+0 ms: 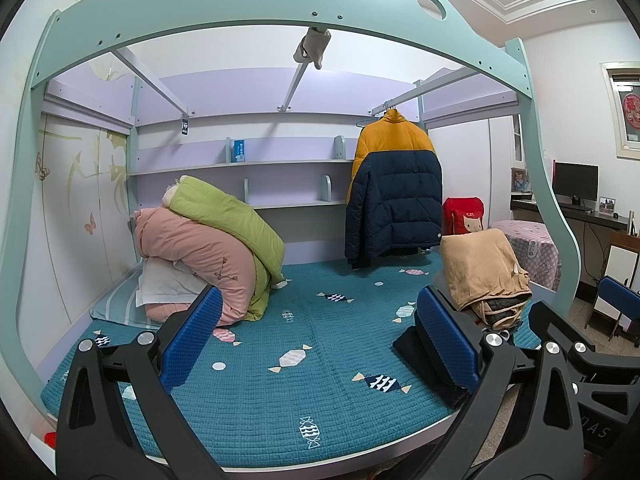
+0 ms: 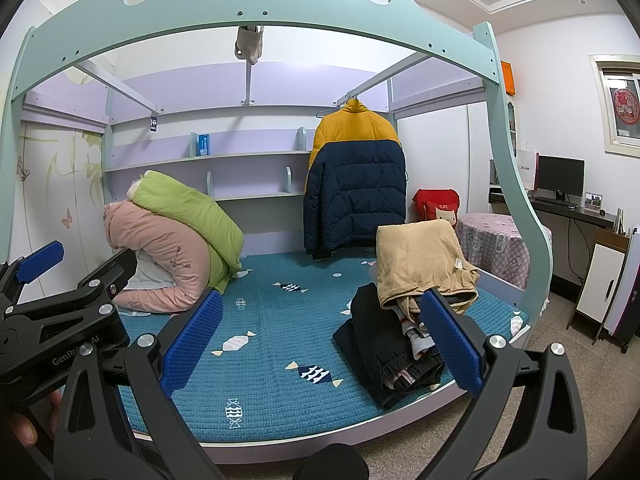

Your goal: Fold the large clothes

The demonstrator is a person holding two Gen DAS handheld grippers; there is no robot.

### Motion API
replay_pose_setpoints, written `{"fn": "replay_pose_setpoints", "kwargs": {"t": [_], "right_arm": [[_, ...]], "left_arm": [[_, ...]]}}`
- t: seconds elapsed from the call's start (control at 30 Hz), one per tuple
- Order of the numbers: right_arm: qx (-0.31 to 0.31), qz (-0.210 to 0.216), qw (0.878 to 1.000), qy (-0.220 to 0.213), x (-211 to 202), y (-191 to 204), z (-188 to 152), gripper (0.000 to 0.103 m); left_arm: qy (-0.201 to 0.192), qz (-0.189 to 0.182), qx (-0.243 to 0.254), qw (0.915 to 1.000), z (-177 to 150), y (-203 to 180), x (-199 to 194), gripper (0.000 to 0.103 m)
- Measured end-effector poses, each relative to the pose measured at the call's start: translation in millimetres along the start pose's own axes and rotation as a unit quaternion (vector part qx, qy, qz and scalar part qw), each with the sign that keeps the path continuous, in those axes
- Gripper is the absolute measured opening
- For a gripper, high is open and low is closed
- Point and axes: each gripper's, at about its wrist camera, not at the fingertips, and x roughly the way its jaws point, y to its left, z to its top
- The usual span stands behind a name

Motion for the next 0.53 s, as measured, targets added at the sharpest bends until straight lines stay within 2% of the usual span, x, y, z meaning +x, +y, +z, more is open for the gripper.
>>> {"fn": "replay_pose_setpoints", "kwargs": {"t": [0.53], "right_arm": [[-0.003, -0.005, 1.000, 0.008, -5.1, 1.0, -0.6, 0.096]], "left_arm": [[0.011, -0.006, -0.006, 0.9999, -0.9, -1.8, 1.8, 0.098]]}}
